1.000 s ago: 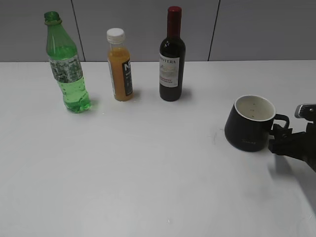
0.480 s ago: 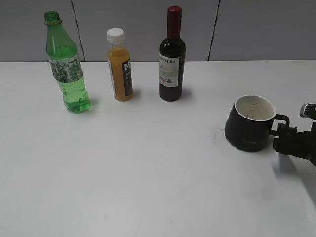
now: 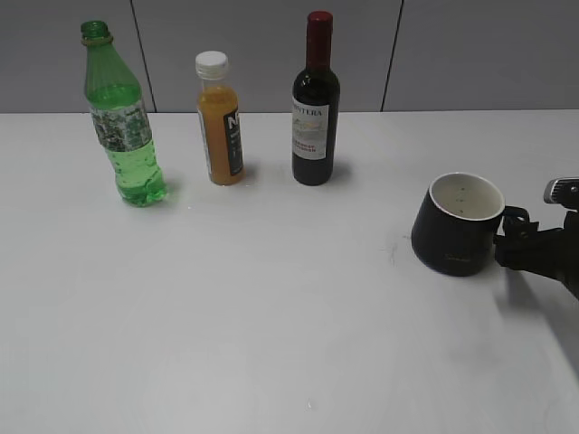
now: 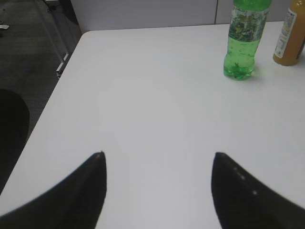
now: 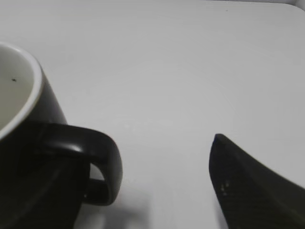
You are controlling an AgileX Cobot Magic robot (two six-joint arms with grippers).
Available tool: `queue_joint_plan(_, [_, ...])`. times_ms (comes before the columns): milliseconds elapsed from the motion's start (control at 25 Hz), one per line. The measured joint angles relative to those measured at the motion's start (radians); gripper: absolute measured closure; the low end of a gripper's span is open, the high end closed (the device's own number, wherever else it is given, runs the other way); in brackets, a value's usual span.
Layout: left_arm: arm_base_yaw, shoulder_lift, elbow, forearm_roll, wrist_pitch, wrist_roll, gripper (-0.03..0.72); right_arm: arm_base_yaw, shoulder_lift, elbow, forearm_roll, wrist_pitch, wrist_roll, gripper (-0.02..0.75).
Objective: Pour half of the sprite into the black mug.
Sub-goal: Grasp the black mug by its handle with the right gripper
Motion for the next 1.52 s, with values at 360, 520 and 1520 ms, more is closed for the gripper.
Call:
queue_joint_plan(360, [0.000,0.000,0.000,0.000,0.000,0.000,0.162,-0.022,0.016,-0.004,-0.011,-0.001,-0.002,0.146])
queue_joint_plan(520, [0.000,0.000,0.000,0.000,0.000,0.000,0.162,-0.022,0.019,-0.012,-0.027,-0.001,-0.004,0.146])
queue_joint_plan(1520, [0.000,0.000,0.000,0.000,0.000,0.000,0.162,-0.054,0.096,-0.098,-0.119,-0.002,-0.025,0.156])
